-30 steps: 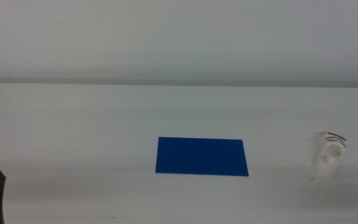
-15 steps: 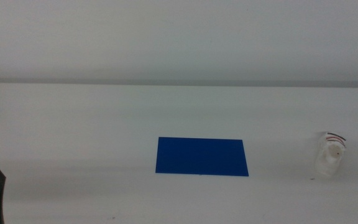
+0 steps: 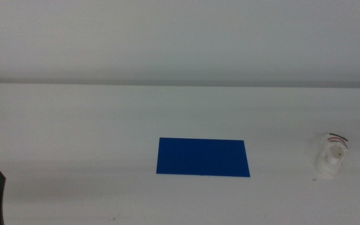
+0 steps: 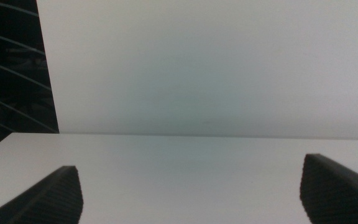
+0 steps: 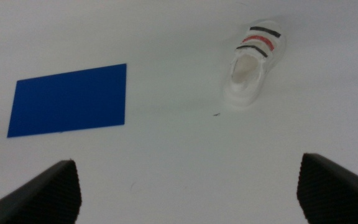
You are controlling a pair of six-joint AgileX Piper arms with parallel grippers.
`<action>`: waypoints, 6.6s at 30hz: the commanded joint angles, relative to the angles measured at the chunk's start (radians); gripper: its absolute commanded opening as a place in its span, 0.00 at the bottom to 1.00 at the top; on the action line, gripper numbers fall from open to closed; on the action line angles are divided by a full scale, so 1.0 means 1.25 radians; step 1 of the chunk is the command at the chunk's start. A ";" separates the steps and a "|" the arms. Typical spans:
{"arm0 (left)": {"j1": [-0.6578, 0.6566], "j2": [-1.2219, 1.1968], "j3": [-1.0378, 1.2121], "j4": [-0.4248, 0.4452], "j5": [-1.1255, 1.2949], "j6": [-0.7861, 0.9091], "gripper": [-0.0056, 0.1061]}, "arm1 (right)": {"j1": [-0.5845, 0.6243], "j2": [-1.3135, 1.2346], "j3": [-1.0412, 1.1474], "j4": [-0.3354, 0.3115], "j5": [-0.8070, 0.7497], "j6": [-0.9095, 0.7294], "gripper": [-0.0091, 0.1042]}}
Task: Use one arm to grab the shoe from the table and place it on the mat.
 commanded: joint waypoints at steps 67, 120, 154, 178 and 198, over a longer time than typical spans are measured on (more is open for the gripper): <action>0.003 -0.033 0.034 -0.002 -0.012 -0.005 0.89 | -0.111 1.055 -0.477 -0.044 0.042 0.210 0.76; 0.003 -0.033 0.034 -0.002 -0.014 -0.005 0.89 | 0.416 1.187 -0.820 0.022 0.163 -0.425 0.13; 0.003 -0.033 0.034 -0.002 -0.016 -0.005 0.89 | 0.413 1.213 -0.820 0.023 0.160 -0.932 0.06; 0.003 -0.033 0.034 -0.002 -0.016 -0.003 0.89 | 0.413 1.255 -0.820 0.023 0.130 -0.869 0.13; 0.003 -0.033 0.034 -0.002 -0.016 -0.005 0.89 | 0.388 0.781 -0.655 0.022 0.003 -0.668 0.90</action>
